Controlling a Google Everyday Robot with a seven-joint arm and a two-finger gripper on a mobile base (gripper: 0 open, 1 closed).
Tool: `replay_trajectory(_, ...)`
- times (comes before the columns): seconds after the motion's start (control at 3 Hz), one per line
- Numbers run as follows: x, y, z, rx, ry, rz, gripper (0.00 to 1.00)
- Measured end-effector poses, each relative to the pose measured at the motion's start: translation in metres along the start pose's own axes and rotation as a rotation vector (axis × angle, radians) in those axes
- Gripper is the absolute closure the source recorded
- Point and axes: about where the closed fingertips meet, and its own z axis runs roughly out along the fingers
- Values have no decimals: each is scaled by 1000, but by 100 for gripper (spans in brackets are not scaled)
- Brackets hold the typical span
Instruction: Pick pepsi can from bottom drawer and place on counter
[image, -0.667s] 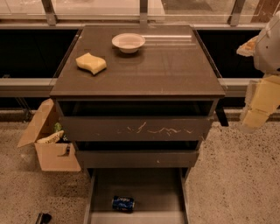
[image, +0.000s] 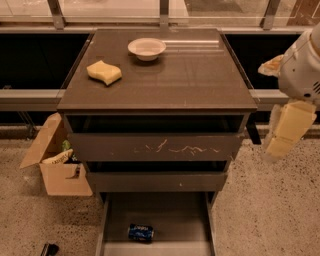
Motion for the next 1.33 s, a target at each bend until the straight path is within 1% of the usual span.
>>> replay_trajectory(0.33,-22,26,44,-54,-108,-53,0)
replay_trajectory(0.67,-40,52,87,-119,-194,-67,0)
replay_trajectory(1.0,-60,86,133,-229,-283,-73,0)
replay_trajectory(1.33,-60,86,133,-229,-283,-73,0)
